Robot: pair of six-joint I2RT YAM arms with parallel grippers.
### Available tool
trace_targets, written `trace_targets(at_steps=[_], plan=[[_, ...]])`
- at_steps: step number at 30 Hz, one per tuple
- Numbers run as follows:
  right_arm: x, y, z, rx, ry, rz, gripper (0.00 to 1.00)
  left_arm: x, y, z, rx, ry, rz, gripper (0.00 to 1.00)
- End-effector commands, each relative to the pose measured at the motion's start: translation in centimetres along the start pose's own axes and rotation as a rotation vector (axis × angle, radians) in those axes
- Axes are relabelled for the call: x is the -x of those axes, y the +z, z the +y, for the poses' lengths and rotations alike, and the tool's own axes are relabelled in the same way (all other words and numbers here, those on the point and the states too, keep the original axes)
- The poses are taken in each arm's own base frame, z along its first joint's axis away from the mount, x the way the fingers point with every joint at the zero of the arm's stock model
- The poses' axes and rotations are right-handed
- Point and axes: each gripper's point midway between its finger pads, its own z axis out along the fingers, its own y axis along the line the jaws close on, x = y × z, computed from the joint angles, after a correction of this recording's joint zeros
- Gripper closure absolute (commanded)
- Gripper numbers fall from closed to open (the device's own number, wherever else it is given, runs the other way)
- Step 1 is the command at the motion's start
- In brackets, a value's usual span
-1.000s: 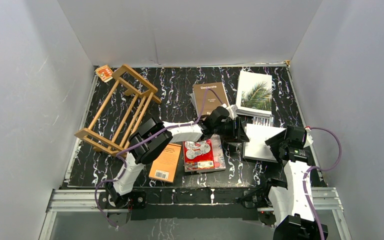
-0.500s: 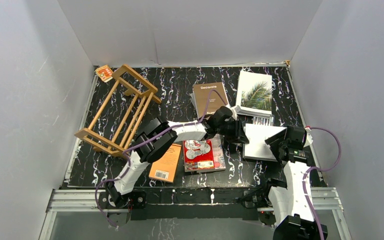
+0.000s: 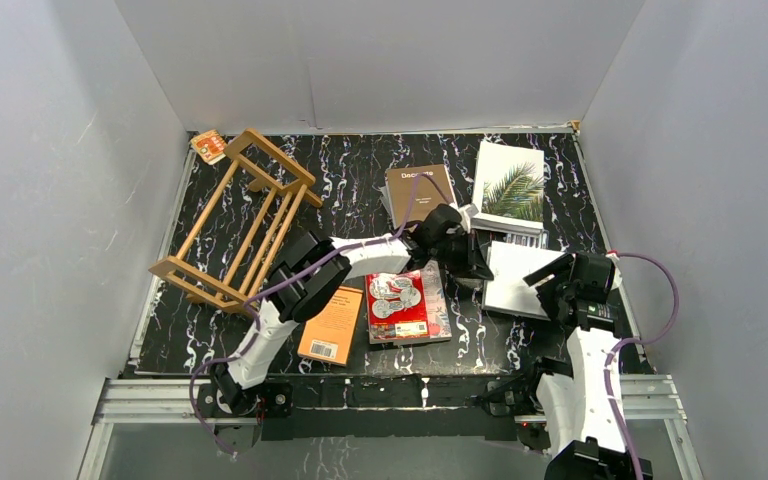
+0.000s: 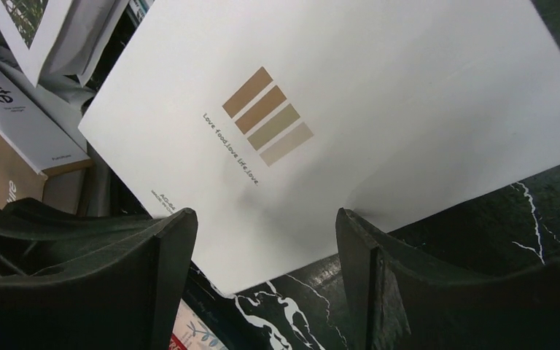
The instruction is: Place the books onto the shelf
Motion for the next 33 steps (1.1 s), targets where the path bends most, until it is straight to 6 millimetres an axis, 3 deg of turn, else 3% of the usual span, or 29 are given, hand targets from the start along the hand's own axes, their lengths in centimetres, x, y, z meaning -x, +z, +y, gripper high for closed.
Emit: trace_targets(at_steps=[1, 6, 11, 15, 20, 26, 33], plan=[[-0.1, -0.9, 0.9, 0.046, -0.019, 0.015, 0.20, 3.3, -2.9, -2.5, -0.090, -0.050, -0.039, 1.00], [0.1, -2.1, 2.1, 0.086, -0.005, 0.024, 0.16, 5.9, -4.6, -3.3, -0.160, -0.141, -0.073, 1.00], [-2.0, -2.5, 2.6, 0.114, 0.047, 0.143, 0.05, 8.3, -5.6, -3.6, -0.207, -0.206, -0.100, 1.00], [-3.6, -2.5, 3.6, 0.181, 0.132, 0.219, 0.01, 9.0, -5.5, -3.5, -0.225, -0.247, -0.098, 1.00], [-4.5, -0.9, 4.2, 0.239, 0.244, 0.241, 0.01, 9.2, -5.3, -3.4, -0.246, -0.290, -0.094, 1.00], [-3.9, 0.8, 5.2, 0.370, 0.286, 0.182, 0.01, 9.2, -5.3, -3.1, -0.241, -0.311, -0.088, 1.00], [-1.6, -1.9, 8.9, 0.523, 0.142, 0.132, 0.01, 9.3, -5.2, -1.6, -0.217, -0.332, -0.092, 1.00]])
